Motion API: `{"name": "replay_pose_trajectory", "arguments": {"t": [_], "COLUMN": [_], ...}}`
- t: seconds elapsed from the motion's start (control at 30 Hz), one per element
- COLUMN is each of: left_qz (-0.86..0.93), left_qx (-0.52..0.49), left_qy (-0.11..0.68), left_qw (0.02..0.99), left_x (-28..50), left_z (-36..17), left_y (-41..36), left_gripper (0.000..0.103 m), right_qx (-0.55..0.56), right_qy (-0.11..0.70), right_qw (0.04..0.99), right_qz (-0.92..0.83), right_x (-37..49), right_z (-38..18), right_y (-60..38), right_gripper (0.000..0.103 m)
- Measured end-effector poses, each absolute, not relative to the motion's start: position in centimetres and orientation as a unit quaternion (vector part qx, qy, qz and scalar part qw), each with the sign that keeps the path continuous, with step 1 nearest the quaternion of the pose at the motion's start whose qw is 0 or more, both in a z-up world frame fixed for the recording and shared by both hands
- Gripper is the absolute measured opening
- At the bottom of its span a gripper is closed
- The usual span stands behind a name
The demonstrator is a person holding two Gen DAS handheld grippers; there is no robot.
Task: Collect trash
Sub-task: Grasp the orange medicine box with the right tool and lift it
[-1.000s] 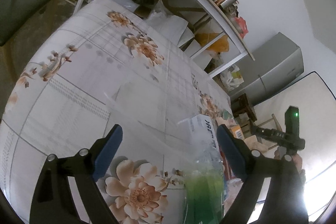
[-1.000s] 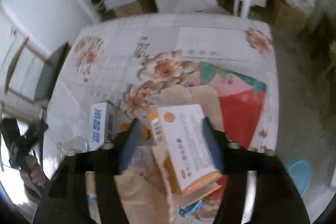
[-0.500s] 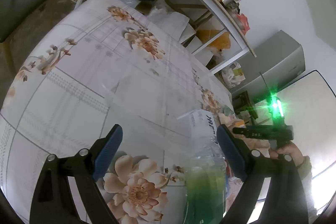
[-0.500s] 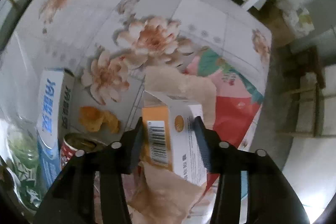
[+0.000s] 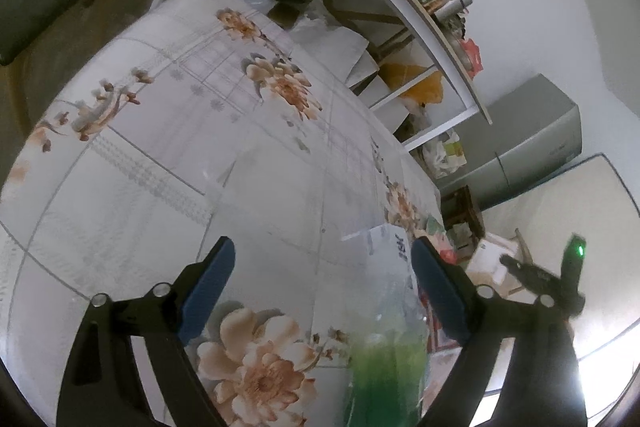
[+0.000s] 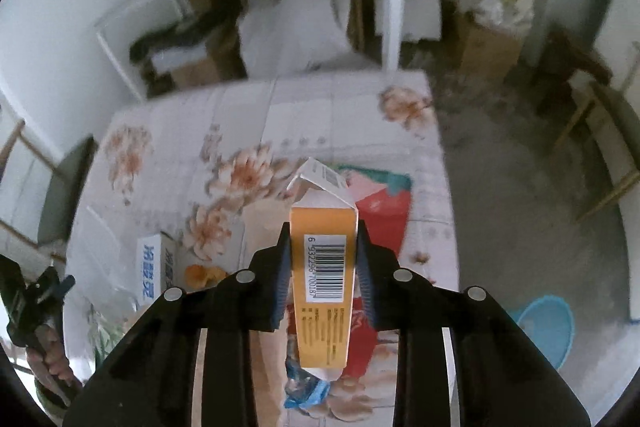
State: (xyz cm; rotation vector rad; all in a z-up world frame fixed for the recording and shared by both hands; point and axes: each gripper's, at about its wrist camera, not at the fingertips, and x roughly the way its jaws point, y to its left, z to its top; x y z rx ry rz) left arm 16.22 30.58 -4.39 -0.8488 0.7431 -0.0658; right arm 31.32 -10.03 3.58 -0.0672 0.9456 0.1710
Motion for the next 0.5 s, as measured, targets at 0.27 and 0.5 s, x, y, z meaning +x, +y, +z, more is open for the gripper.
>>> {"name": "replay_pose_trajectory", "arguments": {"t": [0.27,0.5], "left_qz": [0.02,0.048], "left_qx": [-0.423,-0.408], "left_qy": [0.377,0.393], "left_qw": [0.824,0.823], "left_x": [18.0,18.5], "left_z": [-5.7,-6.7], "left_y": [31.0,30.0], "left_gripper": [0.065,0.026], "right_qx": [-0.004,0.001], "right_qy": [0.358,0.286], "right_qw": [0.931,0.953], "right_qz": [0.075,0.096], "right_x": [26.5,23.9], "right_z": [7.2,9.7], "right_y": [-11.7,-11.7], "right_gripper": [0.027,0.027]}}
